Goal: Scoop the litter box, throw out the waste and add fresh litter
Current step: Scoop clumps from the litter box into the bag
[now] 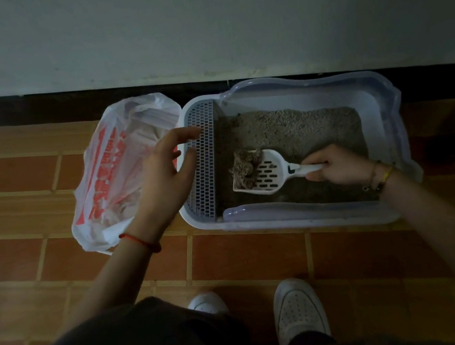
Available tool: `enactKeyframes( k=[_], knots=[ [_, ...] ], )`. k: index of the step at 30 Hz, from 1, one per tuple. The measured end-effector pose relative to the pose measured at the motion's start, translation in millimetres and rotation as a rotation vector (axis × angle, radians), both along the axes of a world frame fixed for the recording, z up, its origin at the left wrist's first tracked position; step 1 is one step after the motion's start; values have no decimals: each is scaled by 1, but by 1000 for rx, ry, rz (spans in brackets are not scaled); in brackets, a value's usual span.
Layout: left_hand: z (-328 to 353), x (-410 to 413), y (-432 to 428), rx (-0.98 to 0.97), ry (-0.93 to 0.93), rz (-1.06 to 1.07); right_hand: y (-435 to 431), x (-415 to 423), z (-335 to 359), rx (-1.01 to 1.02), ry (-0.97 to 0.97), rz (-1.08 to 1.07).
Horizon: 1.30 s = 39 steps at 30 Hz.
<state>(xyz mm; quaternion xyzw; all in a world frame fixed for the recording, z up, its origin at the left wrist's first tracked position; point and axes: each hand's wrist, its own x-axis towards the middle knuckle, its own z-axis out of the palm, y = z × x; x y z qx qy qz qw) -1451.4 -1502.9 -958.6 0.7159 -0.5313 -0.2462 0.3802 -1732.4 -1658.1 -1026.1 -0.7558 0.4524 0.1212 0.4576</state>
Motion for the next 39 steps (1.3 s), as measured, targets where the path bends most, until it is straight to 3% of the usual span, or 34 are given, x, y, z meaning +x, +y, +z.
enactKeyframes(
  k=[11,25,39],
  knots=[
    [4,7,3,14,-18,29,4,-18,26,-162,-164,-193],
    [-9,17,13,71,-61,66,5,-14,40,-310,-49,-167],
    [-20,66,57,205,-206,331,4,62,64,-343,-183,6]
  ],
)
